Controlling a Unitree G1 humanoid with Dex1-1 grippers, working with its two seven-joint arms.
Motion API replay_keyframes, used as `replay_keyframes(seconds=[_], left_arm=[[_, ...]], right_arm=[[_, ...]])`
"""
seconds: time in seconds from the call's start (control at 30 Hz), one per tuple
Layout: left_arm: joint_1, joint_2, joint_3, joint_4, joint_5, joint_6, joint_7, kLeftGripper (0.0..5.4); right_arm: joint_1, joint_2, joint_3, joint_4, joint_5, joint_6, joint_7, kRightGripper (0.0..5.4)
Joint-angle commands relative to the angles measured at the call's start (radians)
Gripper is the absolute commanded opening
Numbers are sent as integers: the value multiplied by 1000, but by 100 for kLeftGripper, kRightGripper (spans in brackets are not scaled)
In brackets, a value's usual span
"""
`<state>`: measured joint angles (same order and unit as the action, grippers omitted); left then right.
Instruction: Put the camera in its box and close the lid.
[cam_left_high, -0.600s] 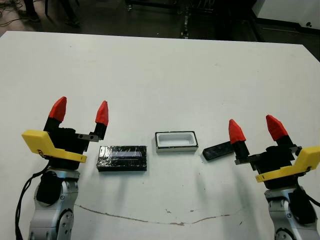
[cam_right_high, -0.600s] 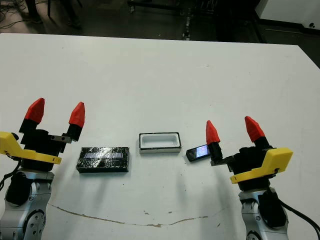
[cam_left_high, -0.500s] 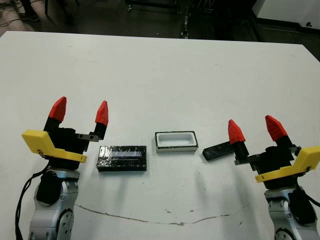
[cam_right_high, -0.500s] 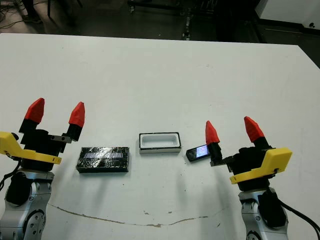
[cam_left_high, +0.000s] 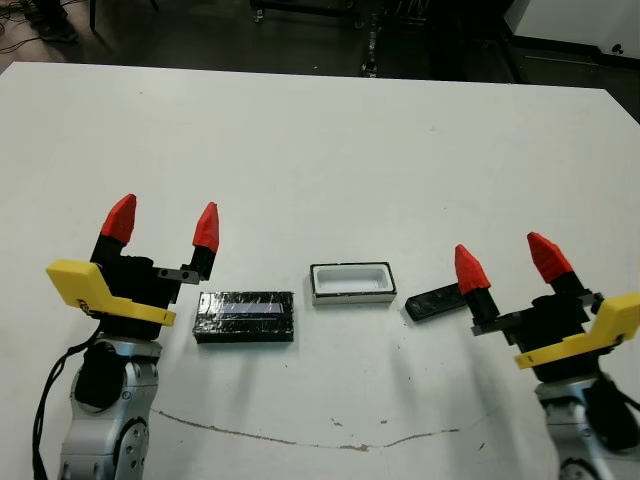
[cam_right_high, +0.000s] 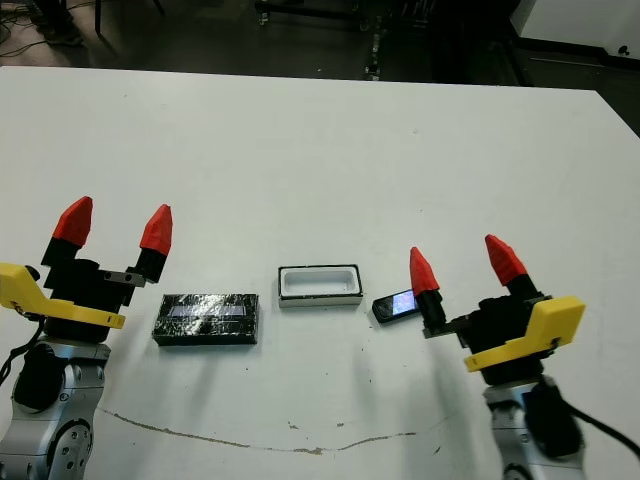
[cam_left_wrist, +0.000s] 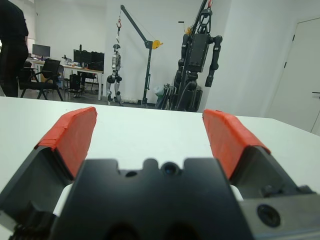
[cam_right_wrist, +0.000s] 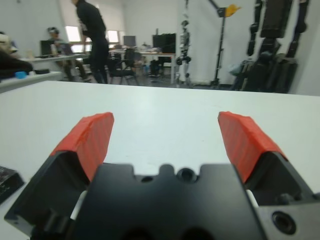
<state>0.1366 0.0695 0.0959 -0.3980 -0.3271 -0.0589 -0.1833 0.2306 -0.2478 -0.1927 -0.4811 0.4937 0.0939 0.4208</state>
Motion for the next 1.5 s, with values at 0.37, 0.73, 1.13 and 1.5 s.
replay_keyframes(seconds=[0.37, 0.73, 1.13, 1.5], left_arm=[[-10, 1, -6, -1, 13, 13, 7, 539], [-11, -2, -7, -11, 21, 29, 24, 539], [-15, 0, -3, -3, 11, 29, 15, 539], [-8, -2, -3, 0, 18, 24, 17, 539]], right_arm=[[-466, -584, -89, 339, 152, 236, 546, 540], [-945, -699, 310, 685, -147, 155, 1072, 540], [-1131, -625, 635, 770, -371, 13, 1194, 540], [-1174, -571, 777, 841, -352, -11, 1194, 540]])
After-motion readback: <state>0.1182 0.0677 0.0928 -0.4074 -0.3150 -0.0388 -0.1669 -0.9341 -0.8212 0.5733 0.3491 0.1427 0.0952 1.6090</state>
